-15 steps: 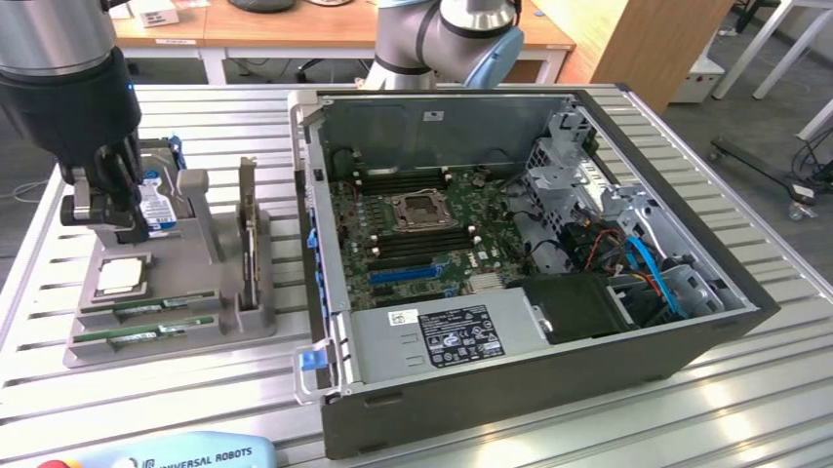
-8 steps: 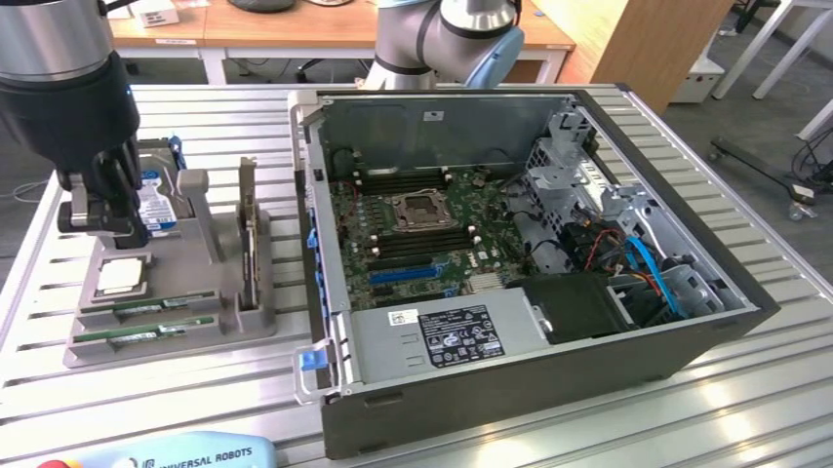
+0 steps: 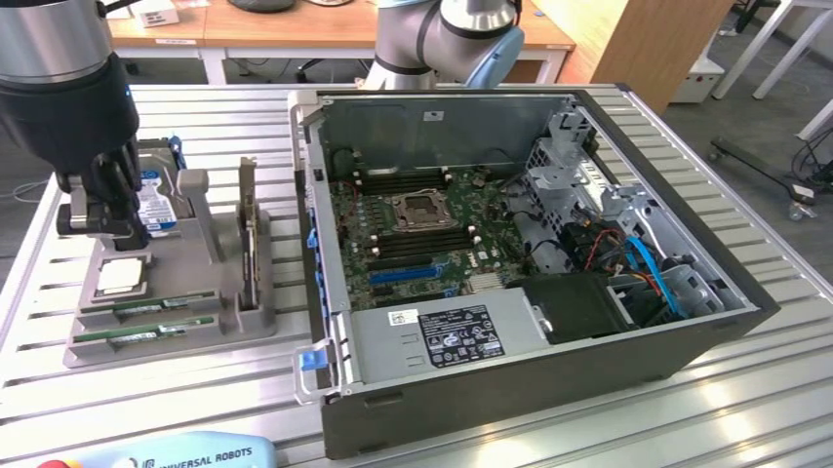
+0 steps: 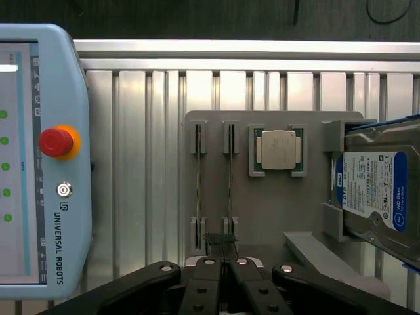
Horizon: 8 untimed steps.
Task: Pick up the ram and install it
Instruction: 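Pick up the ram and move it above insertion slot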
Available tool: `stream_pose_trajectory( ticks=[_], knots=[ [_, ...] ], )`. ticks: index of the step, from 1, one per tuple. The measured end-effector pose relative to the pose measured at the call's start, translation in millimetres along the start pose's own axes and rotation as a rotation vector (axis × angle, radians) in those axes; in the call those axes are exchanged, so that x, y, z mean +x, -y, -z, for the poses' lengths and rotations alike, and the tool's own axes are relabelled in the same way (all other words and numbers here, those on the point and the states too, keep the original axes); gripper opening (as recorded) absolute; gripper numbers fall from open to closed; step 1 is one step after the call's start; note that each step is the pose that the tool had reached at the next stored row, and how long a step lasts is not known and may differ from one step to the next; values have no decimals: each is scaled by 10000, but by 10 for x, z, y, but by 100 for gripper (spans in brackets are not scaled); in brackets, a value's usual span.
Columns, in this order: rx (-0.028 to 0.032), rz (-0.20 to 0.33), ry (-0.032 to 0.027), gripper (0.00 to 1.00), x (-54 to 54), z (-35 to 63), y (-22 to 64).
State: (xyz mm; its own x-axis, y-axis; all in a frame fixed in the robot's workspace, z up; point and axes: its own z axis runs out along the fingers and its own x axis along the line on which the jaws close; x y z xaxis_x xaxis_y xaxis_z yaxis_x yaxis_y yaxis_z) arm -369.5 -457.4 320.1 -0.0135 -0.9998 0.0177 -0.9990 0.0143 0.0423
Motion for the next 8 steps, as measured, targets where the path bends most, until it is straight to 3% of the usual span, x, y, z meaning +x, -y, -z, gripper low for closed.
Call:
stream_pose_trajectory(
  ticks=[8],
  knots=[
    [0, 1, 0, 10, -2, -120, 5]
  ],
)
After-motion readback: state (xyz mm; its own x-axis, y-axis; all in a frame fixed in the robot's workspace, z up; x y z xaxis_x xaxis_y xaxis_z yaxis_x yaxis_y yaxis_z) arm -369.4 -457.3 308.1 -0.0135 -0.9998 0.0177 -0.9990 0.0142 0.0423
